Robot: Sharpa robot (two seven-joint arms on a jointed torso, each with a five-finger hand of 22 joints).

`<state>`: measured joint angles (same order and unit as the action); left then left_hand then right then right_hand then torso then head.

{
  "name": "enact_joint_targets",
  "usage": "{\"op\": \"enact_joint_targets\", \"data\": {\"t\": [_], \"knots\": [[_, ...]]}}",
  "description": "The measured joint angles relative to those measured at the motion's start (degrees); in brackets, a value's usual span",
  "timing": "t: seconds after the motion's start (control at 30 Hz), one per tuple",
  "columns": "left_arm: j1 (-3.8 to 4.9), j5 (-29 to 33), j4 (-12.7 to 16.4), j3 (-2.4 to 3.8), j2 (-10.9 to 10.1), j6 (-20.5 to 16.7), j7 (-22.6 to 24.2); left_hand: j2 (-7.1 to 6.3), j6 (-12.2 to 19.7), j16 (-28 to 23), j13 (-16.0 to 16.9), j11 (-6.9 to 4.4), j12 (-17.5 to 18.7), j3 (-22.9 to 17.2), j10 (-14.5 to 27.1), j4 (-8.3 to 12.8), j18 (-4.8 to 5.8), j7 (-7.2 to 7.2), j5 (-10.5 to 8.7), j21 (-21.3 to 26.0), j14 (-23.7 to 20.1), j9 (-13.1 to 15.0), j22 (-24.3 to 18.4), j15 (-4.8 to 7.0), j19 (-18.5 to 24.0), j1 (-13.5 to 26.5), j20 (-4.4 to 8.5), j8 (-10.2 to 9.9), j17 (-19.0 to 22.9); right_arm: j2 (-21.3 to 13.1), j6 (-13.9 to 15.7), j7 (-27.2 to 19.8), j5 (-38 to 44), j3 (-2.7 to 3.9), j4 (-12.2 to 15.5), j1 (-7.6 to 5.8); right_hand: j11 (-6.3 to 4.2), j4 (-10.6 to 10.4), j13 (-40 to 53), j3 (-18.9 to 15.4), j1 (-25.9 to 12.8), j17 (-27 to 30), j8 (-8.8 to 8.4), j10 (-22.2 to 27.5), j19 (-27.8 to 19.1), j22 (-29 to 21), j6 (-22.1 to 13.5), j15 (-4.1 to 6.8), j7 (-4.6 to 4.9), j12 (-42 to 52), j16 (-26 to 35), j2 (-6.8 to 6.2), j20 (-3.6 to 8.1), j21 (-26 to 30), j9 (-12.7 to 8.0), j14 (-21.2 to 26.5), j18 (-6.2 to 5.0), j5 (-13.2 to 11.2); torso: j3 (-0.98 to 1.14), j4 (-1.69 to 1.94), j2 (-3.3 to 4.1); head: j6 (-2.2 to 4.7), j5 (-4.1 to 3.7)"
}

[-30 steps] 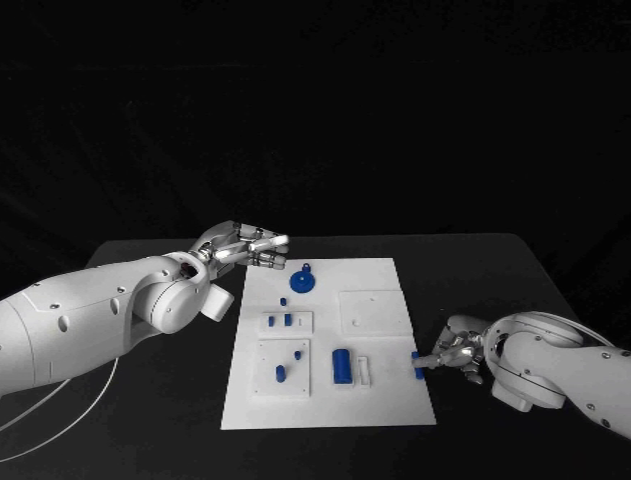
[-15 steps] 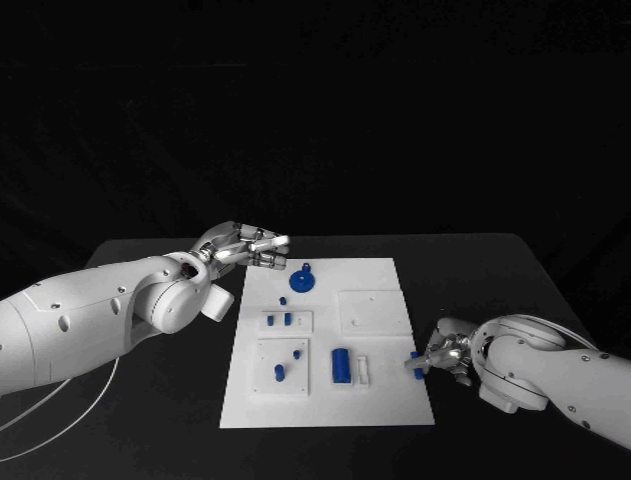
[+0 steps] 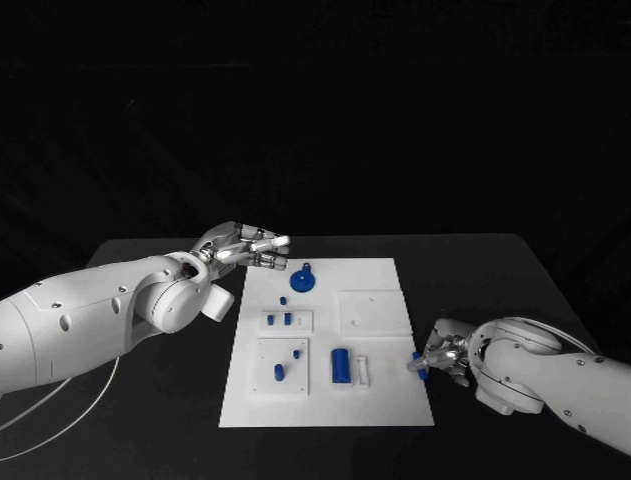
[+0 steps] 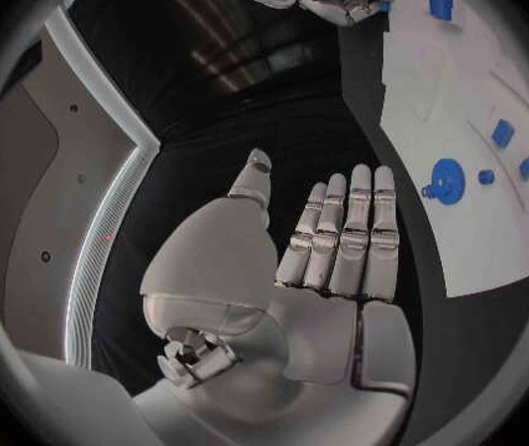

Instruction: Assemble the parts on the task board

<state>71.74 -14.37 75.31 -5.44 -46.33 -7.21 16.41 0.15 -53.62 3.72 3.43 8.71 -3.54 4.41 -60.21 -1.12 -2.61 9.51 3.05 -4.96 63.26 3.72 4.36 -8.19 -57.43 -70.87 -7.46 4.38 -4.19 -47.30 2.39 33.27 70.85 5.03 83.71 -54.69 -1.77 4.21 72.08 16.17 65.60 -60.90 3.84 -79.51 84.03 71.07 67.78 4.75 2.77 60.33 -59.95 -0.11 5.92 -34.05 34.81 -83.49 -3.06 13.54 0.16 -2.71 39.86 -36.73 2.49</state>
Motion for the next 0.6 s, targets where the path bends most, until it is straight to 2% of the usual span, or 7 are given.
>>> {"op": "enact_joint_targets", "data": {"t": [0.37, 0.43, 0.47, 0.5, 0.53, 0.57, 0.6], "knots": [[-0.01, 0.0, -0.1, -0.02, -0.2, 0.1, -0.3, 0.00, 0.0, 0.0, 0.0, 0.00, 0.0, 0.0, 0.0, 0.0, 0.00, 0.00, 0.00, 0.0, 0.0, 0.0, 0.0, 0.00, 0.0, 0.0, 0.00, 0.0, 0.0, -1.4, 1.9, -2.0, -5.9, -0.07, -0.2, 0.38, -0.27, -0.6, -0.5, 0.7, -1.6, 0.3, -0.49, 0.3, 0.0, 0.1, 1.3, -0.01, -0.54, -0.2, 0.2, 1.56, 0.00, 0.0, -0.1, 0.0, 0.00, 0.3, 0.01, -0.03, -0.02, 0.02, -0.08], [-0.01, 0.0, -0.1, -0.02, -0.2, 0.1, -0.3, 0.24, 0.0, 0.0, 0.0, 0.00, 0.0, 0.0, 0.0, 0.0, 0.00, 0.00, 0.00, 0.0, 0.0, 0.0, 0.0, 0.00, 0.0, -0.2, 0.00, 0.0, 0.0, -1.8, 2.3, -2.4, -7.6, -0.06, -0.2, 0.49, -0.27, -0.5, -0.5, 0.8, -2.1, 0.3, -0.51, 0.3, 0.0, 0.1, 1.3, -0.01, -0.60, -0.2, 0.3, 1.32, 0.00, 0.0, -1.1, 0.0, 0.00, 0.3, 0.01, -0.03, -0.02, 0.01, -0.04], [-0.01, 0.0, -0.1, -0.02, -0.2, 0.1, -0.3, 0.28, 0.0, 0.0, 0.0, 0.00, 0.0, 0.0, 0.0, 0.0, 0.01, 0.00, 0.00, 0.0, 0.0, 0.0, 0.0, 0.00, 0.0, -0.3, 0.00, 0.0, 0.0, -2.1, 2.6, -2.7, -8.6, 0.06, -0.2, 0.58, -0.29, 0.9, -0.5, 2.3, -2.6, 0.4, -0.35, 0.3, 0.0, 0.1, 1.4, -0.01, -0.60, -0.2, 0.3, 1.13, 0.00, 0.0, -3.4, 0.0, 0.00, 0.3, 0.01, -0.03, -0.03, 0.01, -0.01], [-0.01, 0.0, -0.1, -0.02, -0.2, 0.1, -0.3, 0.30, 0.0, 0.0, 0.0, 0.00, 0.0, 0.0, 0.0, 0.0, 0.00, 0.00, 0.00, 0.0, 0.0, 0.0, 0.0, 0.00, 0.0, -0.3, 0.00, 0.0, 0.0, -2.3, 2.7, -2.8, -9.3, 0.20, -0.1, 0.66, -0.39, 0.9, -0.5, 2.3, -2.7, 0.4, -0.30, 0.2, 0.0, 0.1, 1.4, -0.01, -0.60, -0.2, 0.3, 1.09, 0.00, 0.0, -6.5, 0.0, 0.00, 0.3, 0.00, -0.03, -0.03, 0.03, 0.01], [-0.01, 0.0, -0.1, -0.03, -0.2, 0.1, -0.3, 0.30, 0.0, 0.0, 0.0, 0.00, 0.0, 0.0, 0.0, 0.0, 0.00, 0.00, 0.00, 0.0, 0.0, 0.0, 0.0, 0.00, 0.0, -0.3, 0.00, 0.0, 0.0, -2.6, 2.8, -3.0, -9.9, 0.37, -0.1, 0.72, -0.48, 0.9, -0.5, 2.3, -2.7, 0.4, -0.29, 0.1, 0.0, 0.1, 1.4, -0.01, -0.61, -0.2, 0.3, 1.03, 0.00, 0.0, -10.1, 0.0, 0.00, 0.3, -0.02, -0.04, -0.04, 0.04, 0.02], [-0.02, 0.0, -0.1, -0.03, -0.2, 0.1, -0.3, 0.30, 0.0, 0.0, 0.0, 0.00, 0.0, 0.0, 0.0, 0.0, 0.00, 0.00, 0.00, 0.0, 0.0, 0.0, 0.0, 0.00, 0.0, -0.3, 0.00, 0.0, 0.0, -3.0, 2.9, -3.1, -10.5, 0.57, 0.0, 0.77, -0.49, 2.1, -0.5, 3.5, -2.8, 0.4, -0.28, 0.1, 0.0, 0.1, 1.4, -0.01, -0.61, -0.2, 0.3, 0.93, 0.00, 0.0, -15.7, 0.0, 0.00, 0.3, -0.03, -0.04, -0.04, 0.05, 0.02], [-0.02, 0.0, -0.1, -0.03, -0.2, 0.1, -0.3, 0.30, 0.0, 0.0, 0.0, 0.00, 0.0, 0.0, 0.0, 0.0, 0.00, 0.00, 0.00, 0.0, 0.0, 0.0, 0.0, 0.00, 0.0, -0.3, 0.00, 0.0, 0.0, -3.4, 3.0, -3.1, -11.2, 0.93, 0.0, 0.83, -0.49, 3.2, -0.5, 4.7, -3.0, 0.4, -0.41, 0.1, 0.0, 0.1, 1.4, -0.01, -0.61, -0.2, 0.3, 0.71, 0.00, 0.0, -18.2, 0.0, 0.00, 0.3, -0.03, -0.05, -0.04, 0.07, 0.02]]}}
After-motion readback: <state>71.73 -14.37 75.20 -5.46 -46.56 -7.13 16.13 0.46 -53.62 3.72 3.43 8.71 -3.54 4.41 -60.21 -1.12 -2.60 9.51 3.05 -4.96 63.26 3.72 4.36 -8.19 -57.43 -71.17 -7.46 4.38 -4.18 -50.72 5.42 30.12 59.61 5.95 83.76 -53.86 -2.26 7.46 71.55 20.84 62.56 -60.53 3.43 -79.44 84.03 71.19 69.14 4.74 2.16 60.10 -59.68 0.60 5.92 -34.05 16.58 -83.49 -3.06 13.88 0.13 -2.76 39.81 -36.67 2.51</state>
